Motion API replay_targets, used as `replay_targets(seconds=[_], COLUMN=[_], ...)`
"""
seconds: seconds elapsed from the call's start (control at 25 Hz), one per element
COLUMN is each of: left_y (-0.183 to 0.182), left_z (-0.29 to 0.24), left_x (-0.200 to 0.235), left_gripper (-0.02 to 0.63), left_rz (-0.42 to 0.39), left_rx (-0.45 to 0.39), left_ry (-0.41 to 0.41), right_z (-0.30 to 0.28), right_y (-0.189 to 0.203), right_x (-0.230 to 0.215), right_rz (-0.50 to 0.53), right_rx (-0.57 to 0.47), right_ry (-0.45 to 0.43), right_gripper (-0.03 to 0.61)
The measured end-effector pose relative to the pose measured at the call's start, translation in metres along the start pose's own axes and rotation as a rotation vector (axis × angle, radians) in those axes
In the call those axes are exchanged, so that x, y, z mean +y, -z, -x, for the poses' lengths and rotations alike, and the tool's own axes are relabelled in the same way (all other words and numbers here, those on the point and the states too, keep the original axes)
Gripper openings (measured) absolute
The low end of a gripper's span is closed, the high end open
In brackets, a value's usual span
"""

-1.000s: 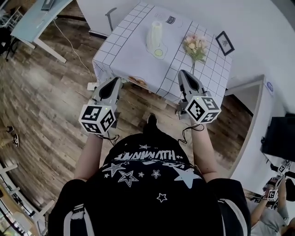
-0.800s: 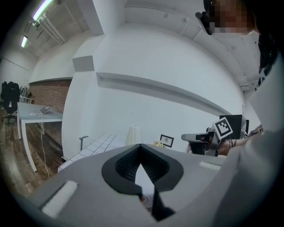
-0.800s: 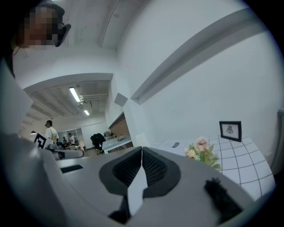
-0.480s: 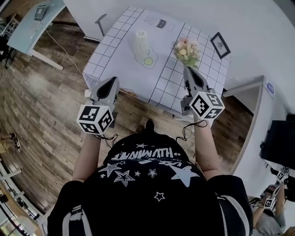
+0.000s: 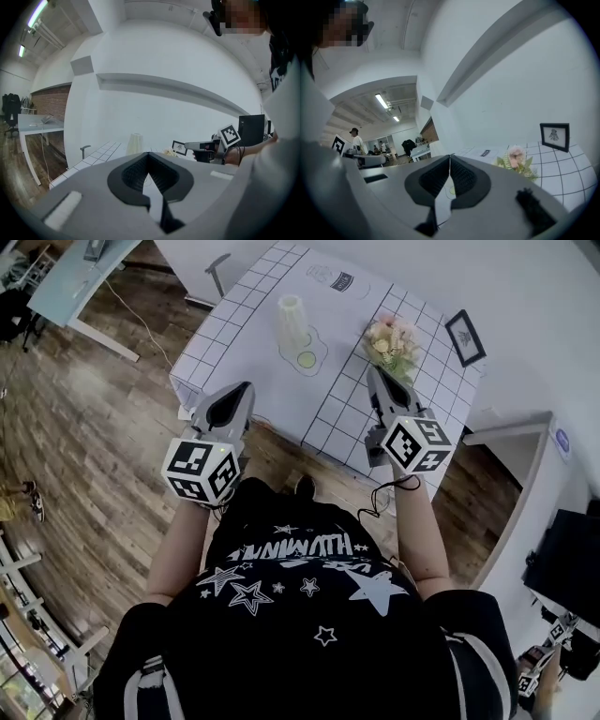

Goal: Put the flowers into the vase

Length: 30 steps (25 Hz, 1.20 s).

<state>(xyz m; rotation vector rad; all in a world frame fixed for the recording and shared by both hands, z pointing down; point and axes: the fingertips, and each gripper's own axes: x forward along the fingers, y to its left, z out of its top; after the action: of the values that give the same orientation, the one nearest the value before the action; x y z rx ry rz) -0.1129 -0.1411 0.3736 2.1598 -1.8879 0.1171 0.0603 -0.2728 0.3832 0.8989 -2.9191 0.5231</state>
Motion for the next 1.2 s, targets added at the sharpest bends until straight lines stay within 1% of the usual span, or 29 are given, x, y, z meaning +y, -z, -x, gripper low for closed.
replay_targets(seconds=[0.2,0.36,0.52,0.68,0.96,1.12,1.2], left_y=[0.003,-0.001,-0.001,-0.007,-0.023,-0.026,-0.029], left_z=[0.007,0.0,-0.021,-0.045,-0.085,-0.102,-0.11], left_x=[0.009,0.018,0.021,0.027,0.055,0.065,0.068], left_gripper=[0.009,0.009,0.009,0.009,0.009,0.009,0.011], left_rz=[0.001,0.01,0.01,-0.014,-0.026,-0.014,-0.022], left_rx=[0.015,0.01,0.02,0.035,0.03,0.023,0.016], left_ry=[-0.027,-0.011,0.053,0.136,0.241,0.31,0.344], right_z=[-0.011,-0.015,-0.012,-0.012,-0.021,-0.025,-0.028], right_y=[0.004,0.004,0.0,-0.005,-0.009,-0.013,-0.014], right_x=[0.015,0.014,0.003,-0.006,-0.012,-0.018,-0.02], right_rz=[-0.001,-0.001,-0.004,-0.019,-0.026,-0.033,-0.044], right_rx=[0.013,0.013,-0.003,-0.025,-0.041,-0.055,-0.065], right_ry=[-0.041,-0.022,0.053,0.133,0.253,0.329,0.36], right_gripper=[0.012,0.012,0.012,0.012,0.012,0.012,0.012])
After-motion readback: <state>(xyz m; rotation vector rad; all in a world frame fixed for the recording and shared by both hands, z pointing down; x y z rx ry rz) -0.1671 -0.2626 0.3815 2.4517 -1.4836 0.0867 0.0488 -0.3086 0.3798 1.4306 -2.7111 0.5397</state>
